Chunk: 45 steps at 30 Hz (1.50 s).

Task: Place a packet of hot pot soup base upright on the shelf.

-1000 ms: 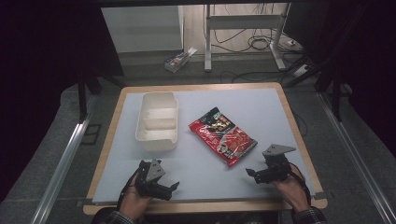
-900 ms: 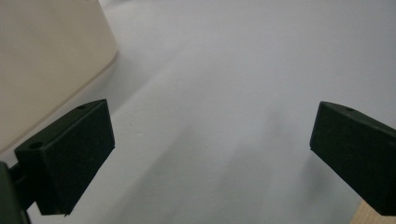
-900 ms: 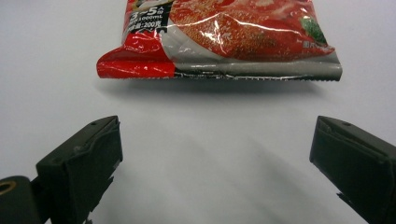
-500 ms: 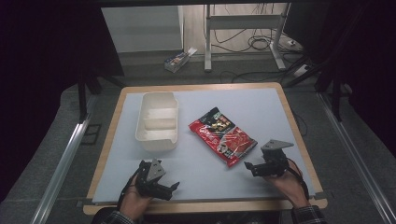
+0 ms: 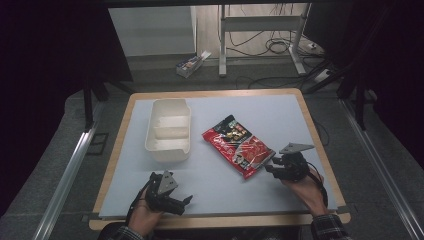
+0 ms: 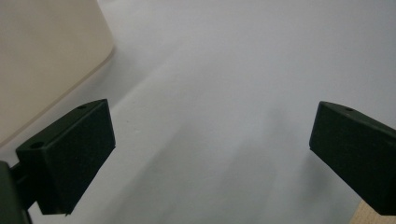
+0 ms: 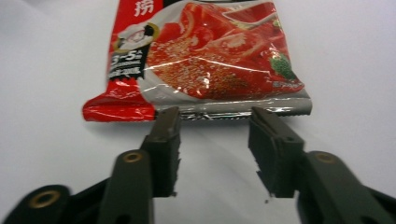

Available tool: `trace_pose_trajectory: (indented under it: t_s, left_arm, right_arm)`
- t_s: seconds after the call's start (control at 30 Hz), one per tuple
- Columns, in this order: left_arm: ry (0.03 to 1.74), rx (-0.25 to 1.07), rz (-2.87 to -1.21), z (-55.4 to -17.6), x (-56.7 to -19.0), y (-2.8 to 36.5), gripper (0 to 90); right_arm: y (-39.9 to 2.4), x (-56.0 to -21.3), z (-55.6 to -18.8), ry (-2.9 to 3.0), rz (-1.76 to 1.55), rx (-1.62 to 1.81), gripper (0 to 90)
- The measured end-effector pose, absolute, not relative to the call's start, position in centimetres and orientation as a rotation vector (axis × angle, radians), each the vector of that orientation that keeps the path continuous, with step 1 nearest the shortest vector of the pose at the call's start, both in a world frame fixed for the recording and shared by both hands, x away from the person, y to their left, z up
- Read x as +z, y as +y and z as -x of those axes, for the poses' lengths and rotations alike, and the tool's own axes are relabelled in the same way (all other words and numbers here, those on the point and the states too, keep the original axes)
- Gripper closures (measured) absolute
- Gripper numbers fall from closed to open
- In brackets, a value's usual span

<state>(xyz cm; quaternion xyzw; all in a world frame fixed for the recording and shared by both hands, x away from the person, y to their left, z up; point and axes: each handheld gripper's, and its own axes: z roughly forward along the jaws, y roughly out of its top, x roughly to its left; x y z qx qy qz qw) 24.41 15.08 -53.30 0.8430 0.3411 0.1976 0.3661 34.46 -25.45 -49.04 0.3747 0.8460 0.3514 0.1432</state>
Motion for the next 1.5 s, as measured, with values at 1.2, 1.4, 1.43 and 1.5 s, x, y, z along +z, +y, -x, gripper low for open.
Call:
trace_pose_trajectory:
  t_s: [1.2,1.4,1.43,1.5]
  left_arm:
    - [0.875,0.522,-2.186,-24.4,-53.4,15.0,0.5]
    - [0.873,0.523,-2.190,-24.4,-53.4,15.0,0.5]
    - [0.871,0.523,-2.190,-24.4,-53.4,15.0,0.5]
    - [0.871,0.522,-2.190,-24.4,-53.4,15.0,0.5]
  right_arm:
    - [-24.4,-49.9,-43.4,2.378,-1.096,0.923,89.1]
    - [-23.6,-50.8,-44.6,2.397,-1.079,0.895,89.0]
    - [-23.3,-50.9,-44.7,2.408,-1.061,0.897,89.1]
    - [-23.2,-50.9,-44.7,2.414,-1.066,0.901,89.2]
